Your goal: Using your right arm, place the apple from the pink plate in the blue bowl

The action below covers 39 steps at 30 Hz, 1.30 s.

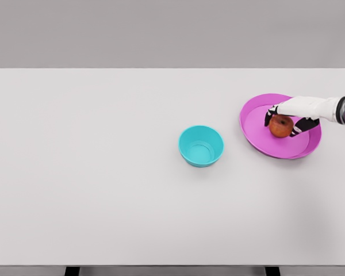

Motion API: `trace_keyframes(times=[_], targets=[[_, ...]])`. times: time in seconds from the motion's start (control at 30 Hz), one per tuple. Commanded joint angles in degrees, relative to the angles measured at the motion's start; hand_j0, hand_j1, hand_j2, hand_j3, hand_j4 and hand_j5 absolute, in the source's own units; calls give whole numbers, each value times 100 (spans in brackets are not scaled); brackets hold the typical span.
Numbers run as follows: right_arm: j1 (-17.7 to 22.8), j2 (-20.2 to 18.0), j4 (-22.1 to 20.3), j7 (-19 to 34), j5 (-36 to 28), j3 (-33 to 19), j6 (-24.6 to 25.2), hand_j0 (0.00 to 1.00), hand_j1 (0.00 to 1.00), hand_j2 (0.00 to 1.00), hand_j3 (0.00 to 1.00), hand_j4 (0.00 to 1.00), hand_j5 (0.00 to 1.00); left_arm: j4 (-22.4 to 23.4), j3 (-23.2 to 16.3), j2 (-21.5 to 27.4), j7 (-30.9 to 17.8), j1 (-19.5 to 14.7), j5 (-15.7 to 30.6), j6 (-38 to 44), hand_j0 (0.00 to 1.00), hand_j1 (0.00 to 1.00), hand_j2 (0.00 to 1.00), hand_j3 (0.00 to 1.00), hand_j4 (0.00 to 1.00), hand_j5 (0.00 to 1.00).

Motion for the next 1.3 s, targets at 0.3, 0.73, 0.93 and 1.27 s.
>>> trace_keyframes(times=[0.3, 0.73, 0.93, 1.27], targets=[[0, -103, -1170, 0, -46, -222, -259, 42, 42, 42, 42, 42, 42, 1, 0, 0, -1, 0, 0, 0, 100, 100, 100, 100, 100, 100], [53, -86, -2638, 0, -46, -205, -320, 43, 43, 43, 43, 43, 43, 1, 0, 0, -1, 0, 0, 0, 100, 100, 100, 100, 100, 100], [62, 222, -2744, 0, -37, -108, -320, 43, 43, 43, 43, 43, 43, 1, 0, 0, -1, 0, 0, 0, 100, 100, 100, 100, 100, 100], [26, 767, -2638, 0, 112, 68, -233, 44, 44, 44, 44, 44, 44, 1, 0, 0, -1, 0, 0, 0, 100, 100, 100, 100, 100, 100]])
